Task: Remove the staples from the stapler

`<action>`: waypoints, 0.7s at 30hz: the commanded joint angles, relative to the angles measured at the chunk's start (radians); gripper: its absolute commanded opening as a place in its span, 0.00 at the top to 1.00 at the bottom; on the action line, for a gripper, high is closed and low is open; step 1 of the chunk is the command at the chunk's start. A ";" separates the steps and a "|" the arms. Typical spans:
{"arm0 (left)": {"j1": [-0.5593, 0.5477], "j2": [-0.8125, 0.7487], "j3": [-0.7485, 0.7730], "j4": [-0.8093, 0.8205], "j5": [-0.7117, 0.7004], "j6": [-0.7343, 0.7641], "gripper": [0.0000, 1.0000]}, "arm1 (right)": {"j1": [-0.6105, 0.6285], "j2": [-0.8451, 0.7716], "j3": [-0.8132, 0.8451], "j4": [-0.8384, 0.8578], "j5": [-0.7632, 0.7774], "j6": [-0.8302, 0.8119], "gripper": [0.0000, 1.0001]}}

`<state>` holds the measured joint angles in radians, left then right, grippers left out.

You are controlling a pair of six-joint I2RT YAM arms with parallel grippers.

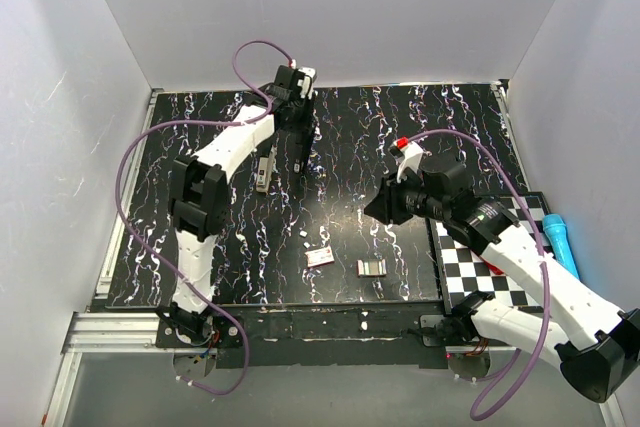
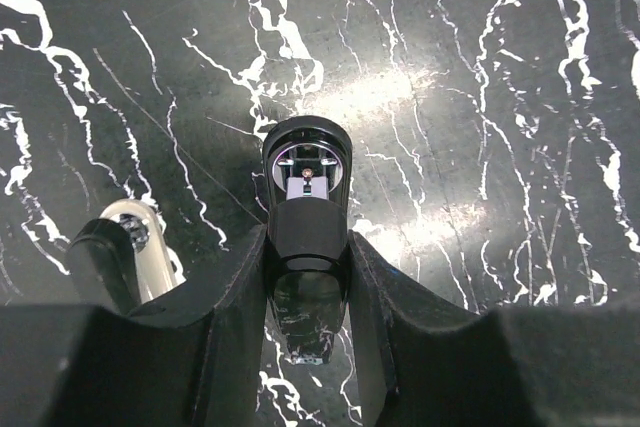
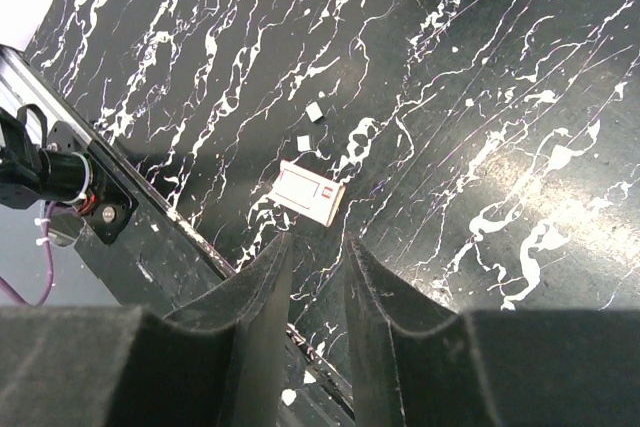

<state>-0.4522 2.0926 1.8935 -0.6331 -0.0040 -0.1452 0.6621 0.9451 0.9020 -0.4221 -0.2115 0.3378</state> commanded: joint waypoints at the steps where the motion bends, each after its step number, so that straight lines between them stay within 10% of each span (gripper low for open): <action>1: 0.020 0.047 0.128 -0.056 -0.004 0.015 1.00 | -0.002 0.006 -0.009 0.060 -0.026 0.010 0.64; 21: 0.037 0.185 0.150 -0.017 0.004 0.009 0.53 | -0.002 0.041 -0.060 0.118 -0.077 0.040 0.59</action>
<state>-0.4210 2.2860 2.0567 -0.7044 -0.0143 -0.1406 0.6613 0.9901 0.8520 -0.3557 -0.2722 0.3691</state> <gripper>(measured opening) 0.428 0.397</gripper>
